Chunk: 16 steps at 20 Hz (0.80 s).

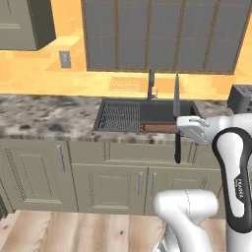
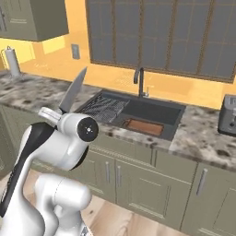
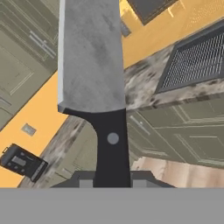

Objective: Move the cutting board and knife to the sink. Then move spray from the cabinet to the counter.

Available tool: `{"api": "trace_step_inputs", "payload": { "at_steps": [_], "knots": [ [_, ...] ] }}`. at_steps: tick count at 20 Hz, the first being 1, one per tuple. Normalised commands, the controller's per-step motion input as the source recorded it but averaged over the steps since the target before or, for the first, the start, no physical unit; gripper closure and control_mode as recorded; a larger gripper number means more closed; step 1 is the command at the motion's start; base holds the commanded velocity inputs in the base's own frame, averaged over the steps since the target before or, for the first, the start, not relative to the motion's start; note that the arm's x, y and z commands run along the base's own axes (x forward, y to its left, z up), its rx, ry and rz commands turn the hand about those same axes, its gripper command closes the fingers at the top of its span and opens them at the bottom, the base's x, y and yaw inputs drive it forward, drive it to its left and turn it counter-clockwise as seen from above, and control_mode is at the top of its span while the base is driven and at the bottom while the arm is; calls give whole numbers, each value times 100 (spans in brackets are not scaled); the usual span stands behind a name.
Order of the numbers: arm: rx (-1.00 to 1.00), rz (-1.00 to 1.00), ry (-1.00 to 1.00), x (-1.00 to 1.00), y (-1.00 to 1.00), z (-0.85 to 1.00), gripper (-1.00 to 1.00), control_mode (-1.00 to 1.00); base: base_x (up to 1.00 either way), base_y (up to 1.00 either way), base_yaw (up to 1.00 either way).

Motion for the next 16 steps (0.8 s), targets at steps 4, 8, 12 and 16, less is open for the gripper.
{"api": "trace_step_inputs", "payload": {
  "at_steps": [4, 8, 12, 16],
  "knots": [
    [0, 0, 0, 0, 0, 0, 100, 100, 55, -43, 0],
    [0, 0, 0, 0, 0, 0, 100, 100, 64, -38, 0],
    [0, 0, 0, 0, 0, 0, 100, 100, 58, -40, 0],
    [0, 0, 0, 0, 0, 0, 100, 100, 48, -38, 0]
  ]
}}
